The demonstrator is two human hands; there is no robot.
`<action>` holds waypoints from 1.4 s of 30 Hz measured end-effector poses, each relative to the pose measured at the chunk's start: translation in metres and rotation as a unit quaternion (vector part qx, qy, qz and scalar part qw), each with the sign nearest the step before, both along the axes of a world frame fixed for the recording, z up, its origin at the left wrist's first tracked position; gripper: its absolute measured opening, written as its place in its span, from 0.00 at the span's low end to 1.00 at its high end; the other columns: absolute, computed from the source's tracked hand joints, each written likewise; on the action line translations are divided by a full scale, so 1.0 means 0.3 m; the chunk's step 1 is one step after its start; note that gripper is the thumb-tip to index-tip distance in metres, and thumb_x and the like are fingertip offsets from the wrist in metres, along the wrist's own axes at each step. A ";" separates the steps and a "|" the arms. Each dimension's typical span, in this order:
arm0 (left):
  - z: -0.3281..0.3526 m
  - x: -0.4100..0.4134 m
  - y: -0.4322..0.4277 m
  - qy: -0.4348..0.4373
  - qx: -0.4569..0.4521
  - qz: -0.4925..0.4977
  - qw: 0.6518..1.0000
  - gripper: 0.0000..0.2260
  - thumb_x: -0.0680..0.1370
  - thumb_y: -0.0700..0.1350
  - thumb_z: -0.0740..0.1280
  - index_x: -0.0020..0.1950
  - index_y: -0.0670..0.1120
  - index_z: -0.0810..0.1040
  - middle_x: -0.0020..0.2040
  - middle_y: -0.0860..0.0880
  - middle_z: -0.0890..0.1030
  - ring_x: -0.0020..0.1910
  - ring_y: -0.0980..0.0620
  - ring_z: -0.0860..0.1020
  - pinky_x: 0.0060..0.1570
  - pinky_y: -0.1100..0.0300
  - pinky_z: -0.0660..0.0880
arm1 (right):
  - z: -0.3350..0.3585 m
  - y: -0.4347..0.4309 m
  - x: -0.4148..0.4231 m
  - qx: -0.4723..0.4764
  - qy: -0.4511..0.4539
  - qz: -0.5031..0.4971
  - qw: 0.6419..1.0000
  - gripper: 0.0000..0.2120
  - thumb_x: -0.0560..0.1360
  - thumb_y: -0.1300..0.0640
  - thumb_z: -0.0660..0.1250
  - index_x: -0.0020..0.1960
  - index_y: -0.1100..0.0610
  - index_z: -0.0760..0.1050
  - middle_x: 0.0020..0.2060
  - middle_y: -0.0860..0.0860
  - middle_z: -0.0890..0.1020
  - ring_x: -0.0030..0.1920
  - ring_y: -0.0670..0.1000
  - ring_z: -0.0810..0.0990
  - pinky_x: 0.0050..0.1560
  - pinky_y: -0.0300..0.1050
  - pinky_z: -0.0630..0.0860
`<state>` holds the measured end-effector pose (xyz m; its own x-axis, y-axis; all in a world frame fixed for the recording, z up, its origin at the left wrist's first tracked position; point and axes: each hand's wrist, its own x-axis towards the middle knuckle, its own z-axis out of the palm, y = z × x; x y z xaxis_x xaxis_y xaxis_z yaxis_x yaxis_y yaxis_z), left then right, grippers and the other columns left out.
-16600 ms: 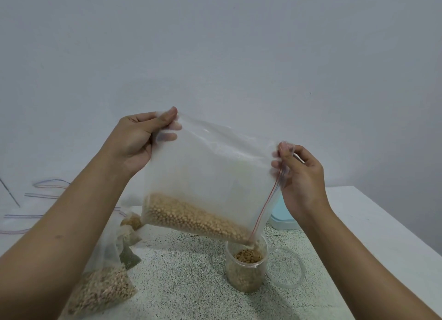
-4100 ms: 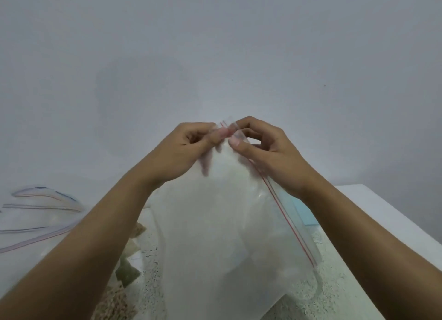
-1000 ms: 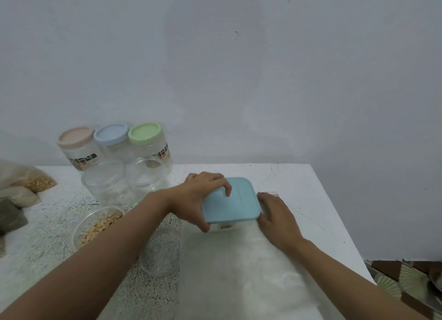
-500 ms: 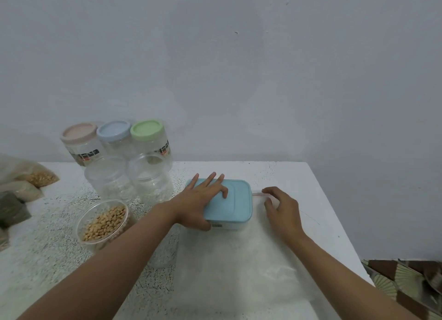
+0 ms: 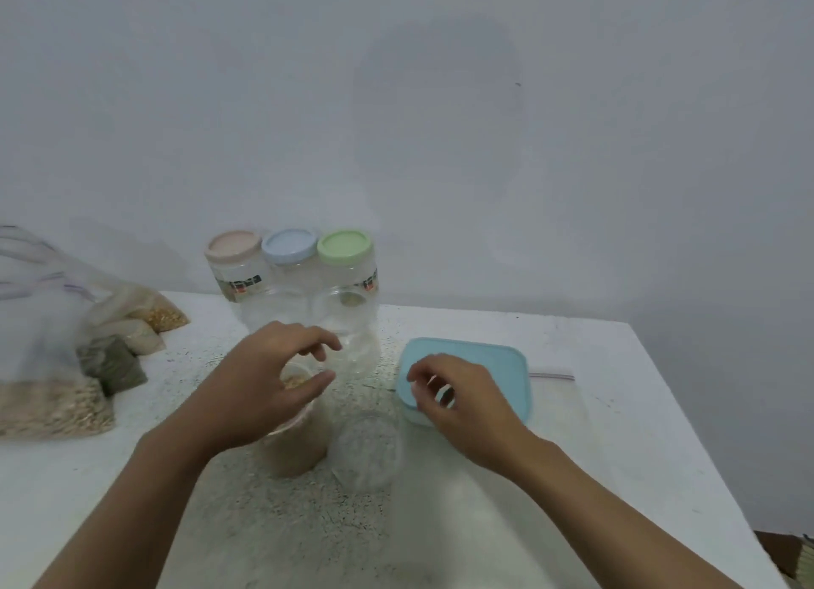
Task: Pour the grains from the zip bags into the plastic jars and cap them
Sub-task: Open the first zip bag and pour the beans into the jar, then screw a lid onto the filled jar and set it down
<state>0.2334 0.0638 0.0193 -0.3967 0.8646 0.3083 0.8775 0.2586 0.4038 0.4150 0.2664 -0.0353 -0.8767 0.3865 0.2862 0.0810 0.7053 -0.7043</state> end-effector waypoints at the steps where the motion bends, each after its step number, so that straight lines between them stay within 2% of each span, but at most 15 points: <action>1: -0.015 -0.025 -0.033 0.000 -0.011 0.025 1.000 0.20 0.74 0.72 0.61 0.61 0.66 0.75 0.55 0.65 0.78 0.56 0.63 0.74 0.57 0.54 0.72 | -0.004 -0.021 -0.030 0.034 -0.058 0.028 0.997 0.07 0.80 0.53 0.66 0.57 0.51 0.80 0.50 0.45 0.81 0.49 0.45 0.79 0.53 0.49 0.78; 4: -0.091 -0.077 -0.106 -0.029 -0.077 0.088 0.993 0.29 0.69 0.79 0.59 0.68 0.71 0.66 0.66 0.62 0.70 0.66 0.59 0.67 0.67 0.46 0.64 | -0.021 -0.089 -0.121 0.125 -0.228 0.099 0.960 0.24 0.79 0.46 0.67 0.73 0.50 0.71 0.67 0.49 0.75 0.67 0.50 0.73 0.68 0.51 0.72; 6: -0.146 -0.096 -0.132 -0.080 -0.086 0.074 0.990 0.38 0.65 0.80 0.64 0.72 0.72 0.59 0.72 0.63 0.64 0.70 0.59 0.65 0.72 0.45 0.62 | -0.045 -0.138 -0.178 0.177 -0.297 0.115 0.931 0.35 0.76 0.42 0.70 0.78 0.51 0.63 0.73 0.51 0.70 0.71 0.54 0.70 0.69 0.53 0.71; 9: -0.205 -0.119 -0.155 -0.174 -0.038 0.016 0.984 0.49 0.61 0.74 0.76 0.76 0.70 0.56 0.73 0.66 0.62 0.71 0.62 0.66 0.71 0.51 0.69 | -0.077 -0.203 -0.253 0.237 -0.367 0.109 0.893 0.43 0.70 0.39 0.75 0.77 0.53 0.62 0.69 0.56 0.72 0.68 0.59 0.72 0.65 0.55 0.73; 14: -0.245 -0.176 -0.161 -0.235 0.047 -0.008 0.971 0.48 0.58 0.62 0.85 0.71 0.60 0.64 0.63 0.61 0.77 0.64 0.63 0.76 0.57 0.66 0.76 | -0.063 -0.258 -0.329 0.257 -0.435 0.068 0.861 0.40 0.66 0.41 0.79 0.73 0.50 0.69 0.63 0.56 0.76 0.62 0.59 0.76 0.61 0.55 0.77; 16: -0.244 -0.217 -0.168 -0.235 0.051 -0.033 0.970 0.46 0.58 0.57 0.86 0.70 0.56 0.64 0.61 0.60 0.80 0.62 0.62 0.77 0.53 0.69 0.76 | -0.046 -0.280 -0.357 0.248 -0.433 0.033 0.866 0.37 0.67 0.39 0.78 0.72 0.48 0.70 0.63 0.56 0.75 0.62 0.58 0.76 0.61 0.54 0.77; 20: -0.243 -0.317 -0.215 -0.248 0.060 -0.061 0.965 0.45 0.58 0.53 0.87 0.68 0.54 0.65 0.60 0.59 0.80 0.62 0.62 0.78 0.53 0.71 0.75 | 0.034 -0.308 -0.396 0.128 -0.361 -0.034 0.923 0.39 0.67 0.29 0.71 0.74 0.40 0.67 0.67 0.51 0.75 0.65 0.55 0.76 0.64 0.53 0.75; 24: -0.250 -0.410 -0.268 -0.261 0.057 -0.067 0.961 0.47 0.58 0.53 0.87 0.69 0.54 0.63 0.61 0.59 0.80 0.63 0.63 0.77 0.54 0.73 0.74 | 0.126 -0.343 -0.432 -0.029 -0.213 -0.078 0.974 0.32 0.67 0.35 0.77 0.69 0.38 0.73 0.64 0.46 0.77 0.61 0.49 0.77 0.62 0.54 0.77; 28: -0.293 -0.436 -0.292 -0.329 0.078 -0.068 0.939 0.51 0.58 0.49 0.88 0.72 0.52 0.61 0.61 0.59 0.80 0.64 0.60 0.78 0.58 0.67 0.76 | 0.173 -0.421 -0.492 -0.128 -0.016 -0.139 0.982 0.27 0.65 0.35 0.78 0.59 0.38 0.72 0.57 0.43 0.77 0.55 0.45 0.80 0.51 0.48 0.81; 31: -0.344 -0.433 -0.294 -0.366 0.104 -0.057 0.923 0.48 0.60 0.44 0.87 0.73 0.52 0.64 0.63 0.57 0.79 0.67 0.54 0.77 0.63 0.61 0.76 | 0.168 -0.479 -0.539 -0.094 0.066 -0.164 0.980 0.27 0.66 0.37 0.79 0.54 0.45 0.68 0.53 0.43 0.77 0.52 0.44 0.78 0.47 0.42 0.78; 34: -0.363 -0.444 -0.287 -0.393 0.111 -0.060 0.911 0.47 0.61 0.40 0.86 0.74 0.50 0.65 0.64 0.54 0.79 0.67 0.51 0.78 0.63 0.59 0.77 | 0.126 -0.500 -0.570 -0.040 0.040 -0.148 0.987 0.26 0.67 0.36 0.77 0.50 0.49 0.67 0.50 0.45 0.75 0.48 0.44 0.74 0.43 0.37 0.73; 36: -0.368 -0.451 -0.283 -0.415 0.116 -0.072 0.900 0.47 0.61 0.34 0.85 0.74 0.47 0.65 0.64 0.50 0.80 0.66 0.48 0.79 0.61 0.56 0.78 | 0.098 -0.505 -0.578 -0.030 -0.009 -0.104 0.994 0.25 0.67 0.33 0.74 0.49 0.47 0.67 0.53 0.43 0.73 0.51 0.42 0.73 0.47 0.35 0.75; 37: -0.370 -0.449 -0.283 -0.427 0.118 -0.078 0.893 0.46 0.62 0.32 0.84 0.74 0.46 0.65 0.64 0.49 0.80 0.65 0.46 0.80 0.60 0.55 0.79 | 0.087 -0.506 -0.579 -0.012 -0.042 -0.079 0.996 0.25 0.67 0.33 0.74 0.50 0.45 0.66 0.55 0.42 0.72 0.54 0.43 0.72 0.51 0.39 0.77; 39: -0.377 -0.445 -0.283 -0.448 0.127 -0.082 0.881 0.46 0.62 0.29 0.83 0.73 0.46 0.64 0.62 0.51 0.81 0.64 0.46 0.80 0.58 0.56 0.79 | 0.080 -0.508 -0.585 0.050 -0.126 -0.032 0.990 0.27 0.66 0.34 0.73 0.58 0.40 0.65 0.60 0.42 0.72 0.59 0.47 0.70 0.57 0.47 0.75; 42: -0.389 -0.442 -0.280 -0.464 0.133 -0.074 0.873 0.46 0.61 0.30 0.83 0.73 0.47 0.64 0.62 0.55 0.80 0.65 0.49 0.79 0.58 0.59 0.78 | 0.107 -0.507 -0.606 0.118 -0.208 0.016 0.971 0.39 0.67 0.37 0.74 0.72 0.35 0.58 0.60 0.44 0.73 0.58 0.50 0.65 0.56 0.46 0.67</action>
<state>0.1008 -0.0201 -0.0972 -0.4726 0.8742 0.1114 0.1574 -0.0407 0.9867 0.2332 0.1143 -0.0031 -0.9459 0.3241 -0.0169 0.2991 0.8503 -0.4331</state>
